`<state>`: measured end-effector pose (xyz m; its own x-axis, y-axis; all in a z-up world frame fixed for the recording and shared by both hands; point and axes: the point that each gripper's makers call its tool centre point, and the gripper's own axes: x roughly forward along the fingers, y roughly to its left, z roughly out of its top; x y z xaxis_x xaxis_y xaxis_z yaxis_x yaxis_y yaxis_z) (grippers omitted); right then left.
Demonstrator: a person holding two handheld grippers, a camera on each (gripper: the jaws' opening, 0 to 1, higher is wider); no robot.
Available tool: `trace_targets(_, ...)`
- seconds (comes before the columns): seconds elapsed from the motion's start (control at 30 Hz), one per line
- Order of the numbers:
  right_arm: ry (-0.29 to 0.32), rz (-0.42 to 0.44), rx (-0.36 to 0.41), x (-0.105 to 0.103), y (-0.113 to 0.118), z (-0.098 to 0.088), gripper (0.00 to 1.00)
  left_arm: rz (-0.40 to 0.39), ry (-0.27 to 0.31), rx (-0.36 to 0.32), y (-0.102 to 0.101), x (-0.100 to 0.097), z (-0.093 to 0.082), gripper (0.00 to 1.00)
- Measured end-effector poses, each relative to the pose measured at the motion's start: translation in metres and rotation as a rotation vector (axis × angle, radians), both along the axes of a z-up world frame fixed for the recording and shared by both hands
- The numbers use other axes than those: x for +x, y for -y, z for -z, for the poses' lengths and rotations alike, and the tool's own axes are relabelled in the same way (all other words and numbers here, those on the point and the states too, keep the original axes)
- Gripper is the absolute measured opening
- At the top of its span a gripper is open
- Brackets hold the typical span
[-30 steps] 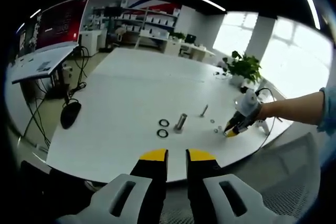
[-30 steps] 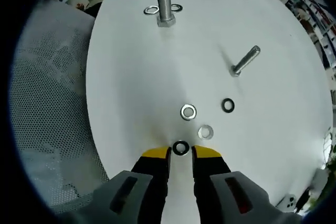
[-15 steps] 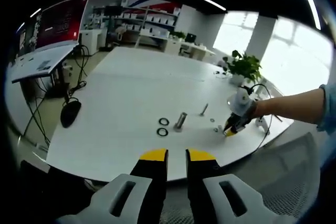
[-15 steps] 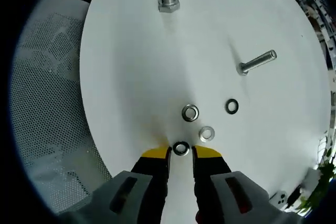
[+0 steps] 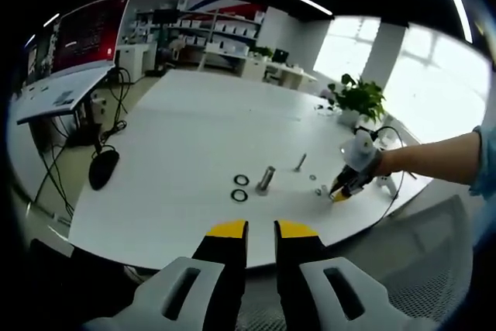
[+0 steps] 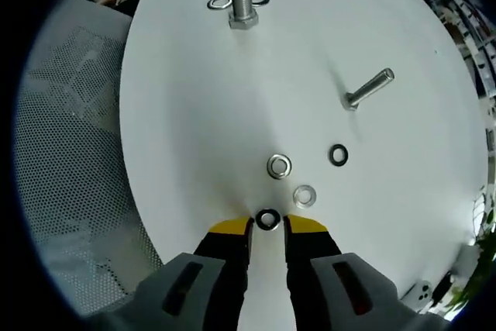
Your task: Place the washer onto the threaded stud by aligning its center hole with the stud, sliding it down to the base, and recovering from edge contact or off-axis alignment until the washer reaches the visible bottom stop.
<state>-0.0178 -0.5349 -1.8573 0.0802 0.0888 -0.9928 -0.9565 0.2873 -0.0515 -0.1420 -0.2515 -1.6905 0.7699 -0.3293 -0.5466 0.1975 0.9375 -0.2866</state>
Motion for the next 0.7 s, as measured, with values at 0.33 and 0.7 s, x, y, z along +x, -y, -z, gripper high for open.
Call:
trace_targets(0.33,-0.003,0.009,0.000,0.0008,0.0002,-0.0005,0.19,-0.005,0.001,-0.008,-0.0004,0.0003,-0.0005,0.11)
trace_targets(0.7,-0.018,0.010,0.007,0.0014,0.0003,-0.0001,0.19,-0.007,0.001,-0.009,-0.0003,0.0003,-0.0007,0.11)
